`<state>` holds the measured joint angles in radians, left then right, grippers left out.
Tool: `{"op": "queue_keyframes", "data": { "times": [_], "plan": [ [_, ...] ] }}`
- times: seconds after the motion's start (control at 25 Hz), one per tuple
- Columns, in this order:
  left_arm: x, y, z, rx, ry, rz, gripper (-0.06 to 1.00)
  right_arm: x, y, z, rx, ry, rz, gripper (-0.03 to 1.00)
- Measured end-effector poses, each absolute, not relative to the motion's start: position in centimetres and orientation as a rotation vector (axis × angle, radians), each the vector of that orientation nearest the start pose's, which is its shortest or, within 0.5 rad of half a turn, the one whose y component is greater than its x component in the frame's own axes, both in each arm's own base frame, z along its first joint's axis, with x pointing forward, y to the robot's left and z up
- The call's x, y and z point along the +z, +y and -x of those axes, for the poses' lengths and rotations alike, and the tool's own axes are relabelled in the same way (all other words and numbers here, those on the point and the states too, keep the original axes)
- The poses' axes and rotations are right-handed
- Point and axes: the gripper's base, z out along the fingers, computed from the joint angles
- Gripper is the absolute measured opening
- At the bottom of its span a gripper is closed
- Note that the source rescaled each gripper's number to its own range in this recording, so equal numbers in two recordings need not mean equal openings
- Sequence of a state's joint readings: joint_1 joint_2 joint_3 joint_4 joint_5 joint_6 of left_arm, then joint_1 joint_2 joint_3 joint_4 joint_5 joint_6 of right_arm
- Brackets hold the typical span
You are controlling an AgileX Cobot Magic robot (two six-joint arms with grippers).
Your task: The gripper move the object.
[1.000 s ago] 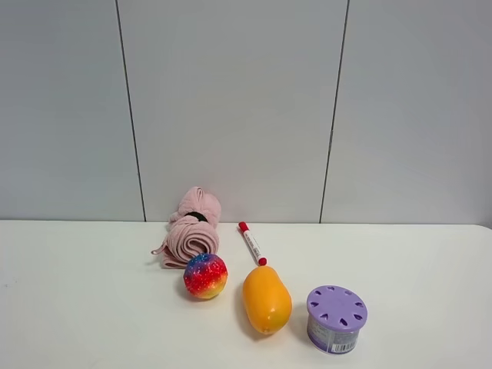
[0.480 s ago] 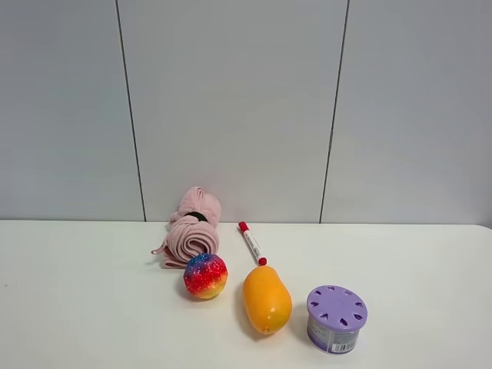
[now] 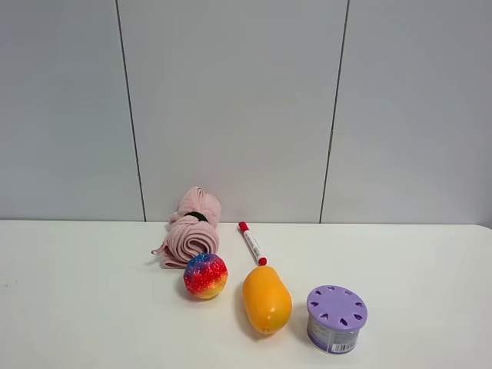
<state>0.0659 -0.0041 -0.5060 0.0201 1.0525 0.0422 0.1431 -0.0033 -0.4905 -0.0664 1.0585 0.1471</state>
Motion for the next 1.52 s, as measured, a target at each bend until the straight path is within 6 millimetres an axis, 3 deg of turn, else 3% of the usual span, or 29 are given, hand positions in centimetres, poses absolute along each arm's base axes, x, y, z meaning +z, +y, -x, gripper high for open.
{"op": "queue_keyframes", "data": {
  "times": [1.52],
  "plan": [
    [27.96, 0.12, 0.6, 0.092, 2.027, 0.025, 1.0, 27.49, -0.58, 0.35, 0.102, 2.048, -0.007, 0.98]
  ]
}}
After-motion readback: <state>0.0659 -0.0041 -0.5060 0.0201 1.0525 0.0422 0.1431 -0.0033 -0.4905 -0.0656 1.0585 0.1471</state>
